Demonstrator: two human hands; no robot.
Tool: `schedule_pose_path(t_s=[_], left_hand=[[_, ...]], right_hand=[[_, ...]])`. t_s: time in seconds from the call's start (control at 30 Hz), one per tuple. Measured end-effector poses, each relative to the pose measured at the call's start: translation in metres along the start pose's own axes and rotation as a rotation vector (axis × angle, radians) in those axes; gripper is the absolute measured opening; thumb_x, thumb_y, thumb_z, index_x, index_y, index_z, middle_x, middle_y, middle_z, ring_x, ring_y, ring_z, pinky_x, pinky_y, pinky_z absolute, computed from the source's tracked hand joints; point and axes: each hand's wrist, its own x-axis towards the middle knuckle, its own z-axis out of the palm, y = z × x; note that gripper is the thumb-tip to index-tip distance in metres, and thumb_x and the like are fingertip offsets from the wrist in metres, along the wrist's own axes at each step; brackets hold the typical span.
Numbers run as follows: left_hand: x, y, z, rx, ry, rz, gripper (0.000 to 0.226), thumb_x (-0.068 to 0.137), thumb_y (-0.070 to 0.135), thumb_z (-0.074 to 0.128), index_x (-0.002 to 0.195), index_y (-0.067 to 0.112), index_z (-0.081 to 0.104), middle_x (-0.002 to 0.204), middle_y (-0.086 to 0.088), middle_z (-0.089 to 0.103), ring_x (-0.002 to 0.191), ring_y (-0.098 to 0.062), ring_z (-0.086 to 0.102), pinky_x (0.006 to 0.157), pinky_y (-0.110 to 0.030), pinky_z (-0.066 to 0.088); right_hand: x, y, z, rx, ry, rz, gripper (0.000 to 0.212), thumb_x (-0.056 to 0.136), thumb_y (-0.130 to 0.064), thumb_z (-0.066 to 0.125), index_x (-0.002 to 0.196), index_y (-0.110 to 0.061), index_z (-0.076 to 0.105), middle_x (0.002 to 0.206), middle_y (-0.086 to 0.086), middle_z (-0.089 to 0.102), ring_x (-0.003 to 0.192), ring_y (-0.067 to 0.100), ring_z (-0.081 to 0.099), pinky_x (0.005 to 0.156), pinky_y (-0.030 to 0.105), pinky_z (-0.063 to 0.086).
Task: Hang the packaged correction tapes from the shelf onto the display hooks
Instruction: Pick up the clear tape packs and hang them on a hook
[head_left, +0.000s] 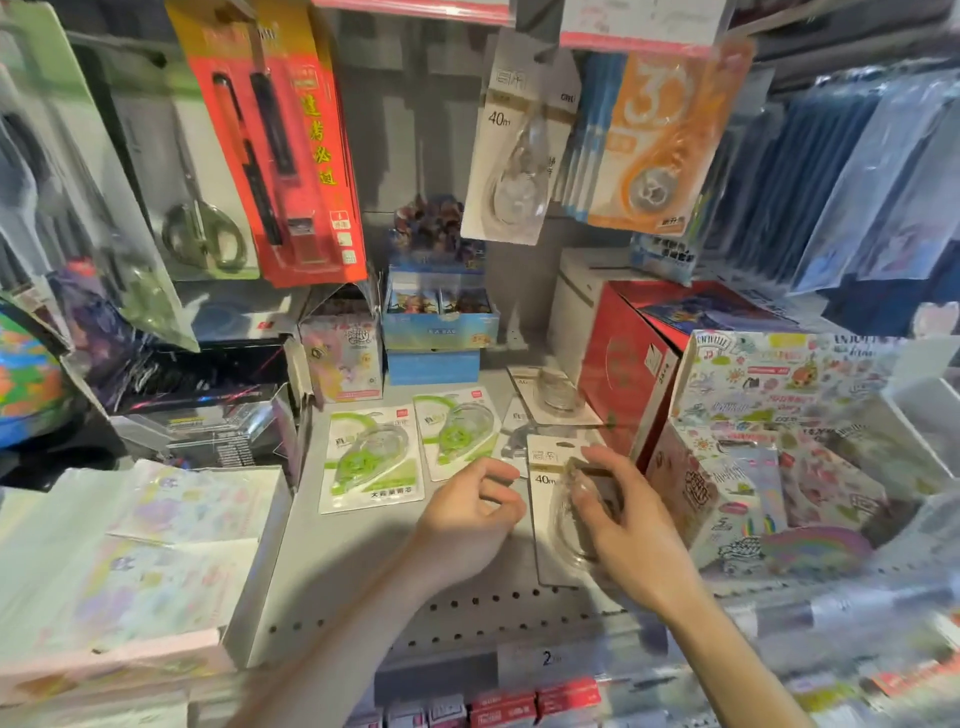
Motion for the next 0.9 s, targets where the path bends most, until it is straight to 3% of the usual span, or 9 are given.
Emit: schedule_pose_path(t_s=[0.07, 0.13, 0.27, 0.4, 0.53, 0.6, 0.7, 0.83, 0.9], left_hand=[[0.004, 0.003, 0.005, 0.050, -0.024, -0.014, 0.026, 0.086, 0.034, 0.063, 0.111, 0.043, 0.058, 0.100, 0.015, 0.072, 0.080, -0.009, 0.068, 0.069, -0.025, 0.049], [0.008, 0.007, 0.010, 0.084, -0.033, -0.024, 0.031, 0.090, 0.028, 0.063, 0.118, 0.040, 0.057, 0.102, 0.016, 0.071, 0.083, -0.005, 0.068, 0.069, -0.020, 0.048], [0.012, 0.009, 0.018, -0.015, -0.006, -0.060, 0.042, 0.093, 0.014, 0.070, 0.131, 0.024, 0.058, 0.108, 0.001, 0.071, 0.096, -0.013, 0.069, 0.078, -0.018, 0.051], [0.012, 0.010, 0.014, -0.215, 0.055, -0.039, 0.036, 0.091, 0.003, 0.071, 0.124, 0.014, 0.063, 0.099, 0.000, 0.077, 0.081, 0.000, 0.073, 0.071, -0.013, 0.054], [0.010, 0.011, -0.003, -0.337, 0.096, 0.012, 0.032, 0.095, 0.007, 0.068, 0.125, 0.018, 0.066, 0.103, -0.008, 0.080, 0.083, -0.008, 0.076, 0.068, -0.019, 0.056], [0.007, 0.010, -0.014, -0.370, 0.098, 0.032, 0.034, 0.098, 0.011, 0.067, 0.127, 0.026, 0.060, 0.103, -0.004, 0.081, 0.092, -0.011, 0.077, 0.073, -0.019, 0.057], [0.003, 0.012, -0.029, -0.417, 0.105, 0.040, 0.033, 0.099, 0.015, 0.067, 0.125, 0.031, 0.057, 0.104, 0.000, 0.082, 0.094, -0.012, 0.078, 0.067, -0.015, 0.057], [0.002, 0.014, -0.047, -0.444, 0.174, 0.023, 0.038, 0.093, 0.008, 0.073, 0.123, 0.026, 0.059, 0.098, -0.003, 0.083, 0.088, -0.018, 0.080, 0.063, -0.022, 0.059], [0.002, 0.015, -0.056, -0.422, 0.211, -0.003, 0.039, 0.093, 0.007, 0.072, 0.123, 0.027, 0.057, 0.097, 0.000, 0.083, 0.086, -0.017, 0.080, 0.065, -0.026, 0.060]], right_hand=[[0.001, 0.003, -0.001, 0.002, -0.033, 0.021, 0.039, 0.104, -0.019, 0.059, 0.138, -0.034, 0.049, 0.130, -0.021, 0.053, 0.107, -0.022, 0.049, 0.085, -0.006, 0.033], [0.003, 0.005, -0.002, 0.007, -0.055, 0.033, 0.043, 0.103, -0.017, 0.059, 0.143, -0.029, 0.049, 0.129, -0.019, 0.053, 0.102, -0.029, 0.048, 0.080, -0.011, 0.031], [0.006, 0.006, -0.003, 0.048, -0.064, 0.045, 0.048, 0.100, -0.012, 0.062, 0.144, -0.025, 0.051, 0.133, -0.013, 0.058, 0.117, -0.005, 0.055, 0.085, 0.000, 0.037], [0.011, 0.001, 0.001, 0.141, -0.053, 0.062, 0.048, 0.098, -0.008, 0.065, 0.142, -0.023, 0.054, 0.130, -0.015, 0.060, 0.122, 0.001, 0.056, 0.092, 0.002, 0.039], [0.023, -0.019, 0.011, 0.247, -0.050, 0.048, 0.044, 0.099, -0.004, 0.063, 0.141, -0.017, 0.057, 0.128, -0.015, 0.063, 0.110, -0.022, 0.056, 0.089, -0.001, 0.041], [0.030, -0.029, 0.019, 0.285, -0.050, 0.024, 0.041, 0.099, -0.001, 0.062, 0.139, -0.012, 0.059, 0.122, -0.018, 0.063, 0.099, -0.034, 0.054, 0.081, -0.006, 0.040], [0.040, -0.046, 0.031, 0.299, -0.072, -0.012, 0.037, 0.101, -0.001, 0.060, 0.136, -0.014, 0.061, 0.122, -0.014, 0.062, 0.091, -0.041, 0.048, 0.073, -0.011, 0.036], [0.055, -0.062, 0.039, 0.266, -0.118, -0.048, 0.035, 0.103, -0.001, 0.057, 0.135, -0.013, 0.063, 0.129, -0.010, 0.067, 0.115, -0.012, 0.062, 0.086, -0.003, 0.043], [0.068, -0.061, 0.039, 0.206, -0.104, -0.060, 0.032, 0.104, -0.003, 0.056, 0.134, -0.011, 0.063, 0.122, -0.011, 0.069, 0.102, -0.016, 0.064, 0.082, -0.002, 0.043]])
